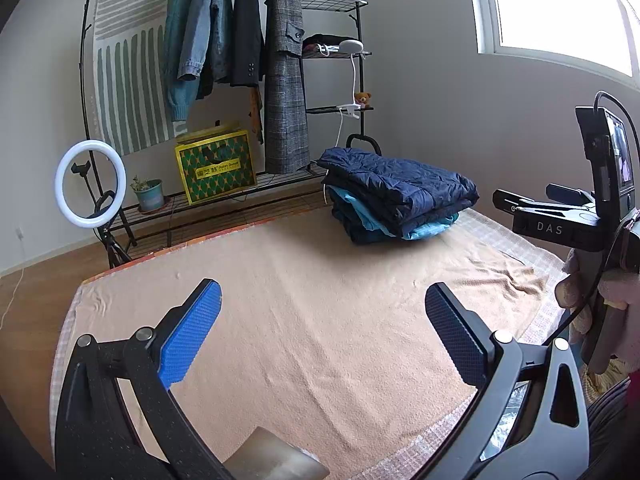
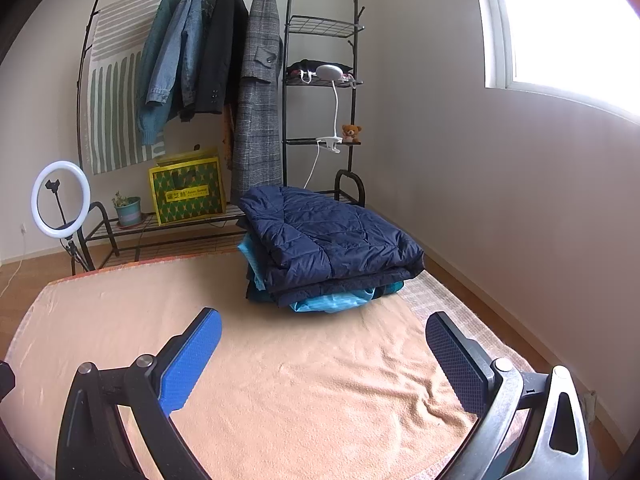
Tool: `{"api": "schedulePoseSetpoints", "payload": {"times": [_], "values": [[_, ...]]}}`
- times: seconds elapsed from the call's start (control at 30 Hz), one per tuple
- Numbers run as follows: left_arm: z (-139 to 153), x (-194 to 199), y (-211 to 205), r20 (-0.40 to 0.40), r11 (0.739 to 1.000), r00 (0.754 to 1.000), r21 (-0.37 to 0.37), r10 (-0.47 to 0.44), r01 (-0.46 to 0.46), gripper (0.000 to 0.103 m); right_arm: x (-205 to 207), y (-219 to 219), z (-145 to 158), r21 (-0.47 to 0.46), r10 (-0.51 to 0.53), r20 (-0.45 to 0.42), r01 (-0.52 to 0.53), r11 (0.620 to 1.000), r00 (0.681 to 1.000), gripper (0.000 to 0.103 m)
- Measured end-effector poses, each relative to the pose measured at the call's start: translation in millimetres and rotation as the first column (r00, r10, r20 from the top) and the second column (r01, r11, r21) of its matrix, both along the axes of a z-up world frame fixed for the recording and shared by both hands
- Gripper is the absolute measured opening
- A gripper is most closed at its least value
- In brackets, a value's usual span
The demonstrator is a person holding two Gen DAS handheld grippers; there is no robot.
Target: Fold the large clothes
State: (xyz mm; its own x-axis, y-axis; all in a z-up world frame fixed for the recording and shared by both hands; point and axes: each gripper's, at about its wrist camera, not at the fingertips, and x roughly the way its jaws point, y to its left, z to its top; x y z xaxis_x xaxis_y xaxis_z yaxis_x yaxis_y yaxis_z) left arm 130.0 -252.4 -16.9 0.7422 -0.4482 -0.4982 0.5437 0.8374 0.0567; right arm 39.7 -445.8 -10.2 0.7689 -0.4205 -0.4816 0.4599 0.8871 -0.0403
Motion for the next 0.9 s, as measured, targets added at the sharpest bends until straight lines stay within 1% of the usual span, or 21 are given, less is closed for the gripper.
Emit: {"api": "schedulePoseSetpoints", "payload": {"times": [0.53, 0.67, 0.9], "values": [[-5, 0, 4, -0.012, 1.000, 1.000, 0.025, 0.017, -0.017, 0.103, 0, 0, 0, -0.004, -0.002, -0.001, 0.002, 1.000, 1.000, 0.103], [-5, 0, 6, -0.016, 1.000, 1.000, 0.020, 0.019, -0.019, 0.103, 0, 1, 0, -0.003, -0.001, -0.002, 0.001, 1.000, 1.000, 0.103], [-6, -1, 10, -0.003, 0.999, 1.000, 0.024, 0.021, -0.021, 0.103, 0, 0, -2, -0.004, 0.001, -0.005, -0.001, 1.000, 1.000, 0.103]]}}
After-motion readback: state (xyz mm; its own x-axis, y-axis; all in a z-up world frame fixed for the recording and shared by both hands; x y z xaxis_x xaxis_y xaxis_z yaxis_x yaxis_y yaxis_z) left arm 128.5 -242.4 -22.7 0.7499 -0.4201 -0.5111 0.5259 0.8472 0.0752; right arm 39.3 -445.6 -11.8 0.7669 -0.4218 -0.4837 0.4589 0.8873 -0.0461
